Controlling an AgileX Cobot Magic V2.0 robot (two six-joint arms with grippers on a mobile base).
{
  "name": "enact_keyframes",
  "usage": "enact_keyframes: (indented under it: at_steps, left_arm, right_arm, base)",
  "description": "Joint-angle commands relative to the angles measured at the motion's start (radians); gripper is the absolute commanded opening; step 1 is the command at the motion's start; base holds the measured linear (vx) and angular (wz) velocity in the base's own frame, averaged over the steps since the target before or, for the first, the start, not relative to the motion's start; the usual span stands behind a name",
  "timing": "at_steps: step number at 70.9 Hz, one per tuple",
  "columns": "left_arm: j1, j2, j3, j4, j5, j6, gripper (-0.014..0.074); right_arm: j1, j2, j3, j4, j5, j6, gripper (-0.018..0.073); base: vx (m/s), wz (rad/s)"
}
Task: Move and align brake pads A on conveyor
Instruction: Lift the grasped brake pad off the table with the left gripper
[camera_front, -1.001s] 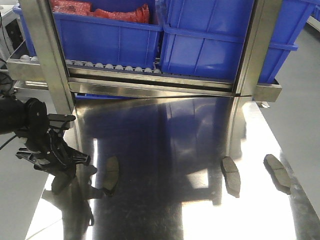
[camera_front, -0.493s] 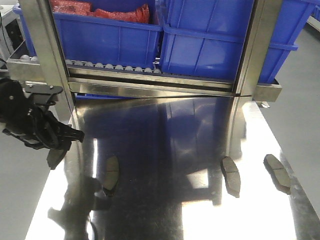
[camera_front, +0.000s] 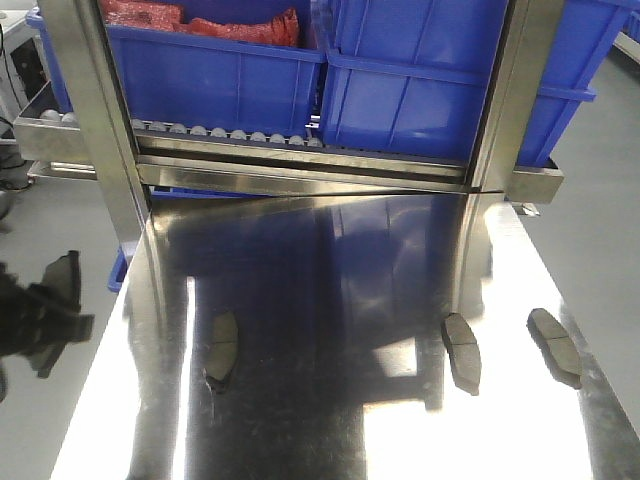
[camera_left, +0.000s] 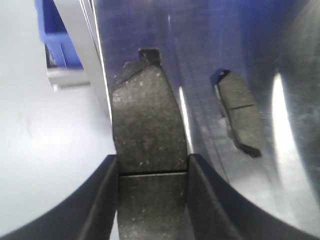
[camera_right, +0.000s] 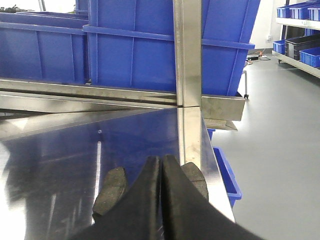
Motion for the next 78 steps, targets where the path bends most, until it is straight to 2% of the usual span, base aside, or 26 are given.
enact_keyframes:
  at_steps: [1,13,38,78]
  left_arm:
    - [-0.003,-0.137,0.039,-0.006,-0.113,-0.001,0.0192]
    - [-0.003,-0.343,0.155,-0.006,-0.179,-0.001,0.0192]
    - [-0.003,-0.648,0.291,-0.014,-0.198,-0.001,0.0192]
    - [-0.003,-0.682,0.298,-0.013,-0.199,-0.001,0.0192]
  right_arm:
    - [0.0,-0.015,0.01,-0.011,-0.074,-0.006,-0.0009]
    - [0.0,-0.015,0.01,-0.011,-0.074,-0.006,-0.0009]
    - [0.0,-0.015,0.01,-0.011,-0.074,-0.006,-0.0009]
    - [0.0,-0.015,0.01,-0.011,-0.074,-0.006,-0.0009]
  base:
    - [0.0,0.0]
    - [0.0,0.0]
    - [0.0,0.0]
    - [0.0,0.0]
